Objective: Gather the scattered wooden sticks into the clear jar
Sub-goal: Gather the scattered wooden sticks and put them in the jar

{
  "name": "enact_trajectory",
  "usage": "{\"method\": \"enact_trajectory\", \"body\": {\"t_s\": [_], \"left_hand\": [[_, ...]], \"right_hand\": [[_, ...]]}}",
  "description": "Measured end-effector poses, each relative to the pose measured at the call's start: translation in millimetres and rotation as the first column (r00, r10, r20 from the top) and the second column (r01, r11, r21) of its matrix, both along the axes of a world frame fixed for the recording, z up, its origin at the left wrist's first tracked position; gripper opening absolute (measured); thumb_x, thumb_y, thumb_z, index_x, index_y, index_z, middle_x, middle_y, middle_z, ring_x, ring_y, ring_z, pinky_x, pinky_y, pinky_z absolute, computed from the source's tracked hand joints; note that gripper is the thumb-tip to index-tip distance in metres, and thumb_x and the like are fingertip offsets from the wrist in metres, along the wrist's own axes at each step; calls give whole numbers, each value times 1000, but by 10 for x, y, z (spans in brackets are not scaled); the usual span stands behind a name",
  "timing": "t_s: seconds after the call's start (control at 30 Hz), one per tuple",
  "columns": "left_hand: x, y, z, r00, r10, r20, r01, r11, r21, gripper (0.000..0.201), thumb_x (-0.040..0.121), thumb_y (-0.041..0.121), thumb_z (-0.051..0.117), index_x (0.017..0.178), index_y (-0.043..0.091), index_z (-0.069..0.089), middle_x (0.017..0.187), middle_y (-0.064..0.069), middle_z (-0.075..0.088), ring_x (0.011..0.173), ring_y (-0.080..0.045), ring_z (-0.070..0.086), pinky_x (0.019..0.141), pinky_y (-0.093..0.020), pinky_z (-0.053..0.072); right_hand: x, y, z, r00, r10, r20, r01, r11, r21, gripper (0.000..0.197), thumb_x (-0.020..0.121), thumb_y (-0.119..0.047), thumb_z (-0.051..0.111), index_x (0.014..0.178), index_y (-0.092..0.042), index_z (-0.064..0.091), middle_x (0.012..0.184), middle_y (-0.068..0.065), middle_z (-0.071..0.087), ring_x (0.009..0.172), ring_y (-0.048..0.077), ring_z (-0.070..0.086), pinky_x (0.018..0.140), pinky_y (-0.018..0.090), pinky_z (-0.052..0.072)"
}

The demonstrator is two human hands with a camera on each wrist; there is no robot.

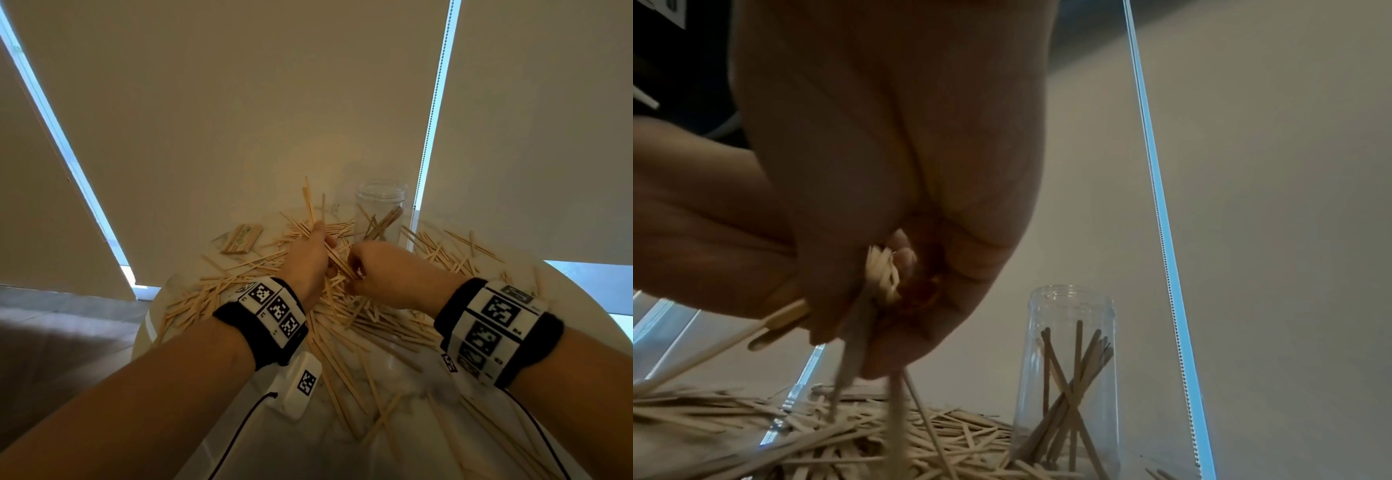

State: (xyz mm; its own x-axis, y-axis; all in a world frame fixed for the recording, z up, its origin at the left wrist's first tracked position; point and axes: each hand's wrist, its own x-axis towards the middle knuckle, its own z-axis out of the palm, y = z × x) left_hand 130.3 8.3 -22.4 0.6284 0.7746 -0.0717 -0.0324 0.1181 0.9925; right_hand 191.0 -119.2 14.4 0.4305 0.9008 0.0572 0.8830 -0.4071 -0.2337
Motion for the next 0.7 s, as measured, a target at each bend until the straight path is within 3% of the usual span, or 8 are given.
{"method": "enact_trajectory", "body": {"t_s": [0.1,0.2,0.27,0.33,0.43,0.53,0.63,0.7], "left_hand": [[-47,-53,62,998,-41,44,46,994,-98,51,108,48,39,78,11,55,72,-7,54,61,-22,52,61,-35,46],[-119,-94,172,987,-75,141,98,981,-165,50,108,48,38,77,11,50,65,-7,63,64,-25,64,69,-42,54],[-117,-69,214,973,-32,227,60,991,-116,46,108,45,39,79,11,49,59,-4,57,66,-25,70,76,-47,57],[-116,-25,243,948,16,318,16,995,-96,38,108,43,43,88,11,50,58,-1,45,53,-19,61,78,-50,59],[-95,-26,238,917,5,399,54,989,-136,33,104,45,49,99,13,48,61,2,35,48,-11,39,58,-36,57],[-67,-94,179,938,-68,341,91,994,-52,34,104,46,50,92,15,48,64,3,37,50,-9,36,54,-26,41],[-111,-45,167,954,-125,273,115,992,52,36,104,47,48,88,15,45,62,5,36,48,-7,34,48,-22,37],[-182,27,181,962,-190,194,167,978,125,39,103,52,49,84,18,44,60,6,36,46,-8,32,44,-23,33]], "right_hand": [[-35,-19,-4,999,35,-28,-34,999,36,30,85,-36,74,104,-23,54,91,-7,57,86,14,57,74,27,47],[-76,-37,-19,996,39,-86,-35,998,47,38,88,-43,69,118,-23,56,92,-11,62,86,11,61,76,26,50],[-77,-52,-37,998,16,-58,-18,999,-41,38,93,-48,60,120,-21,57,99,-3,65,87,16,63,81,35,55],[-84,-62,-65,997,17,-75,-25,993,-113,29,98,-41,55,114,-18,60,95,1,66,84,19,65,81,39,56],[-98,-32,-87,976,15,-215,-24,999,-37,16,100,-20,52,97,-11,66,83,2,73,74,17,72,76,39,61],[-150,19,-70,993,24,-118,-20,999,32,13,97,-19,57,98,-10,66,81,4,73,72,19,72,74,39,60],[-136,-10,-25,992,2,-127,-11,997,-75,35,91,-33,67,120,-13,61,100,2,71,90,18,67,86,37,56],[-58,-60,74,986,-41,-163,36,999,-32,48,96,-35,60,138,-16,51,118,4,67,103,18,64,94,37,52]]}}
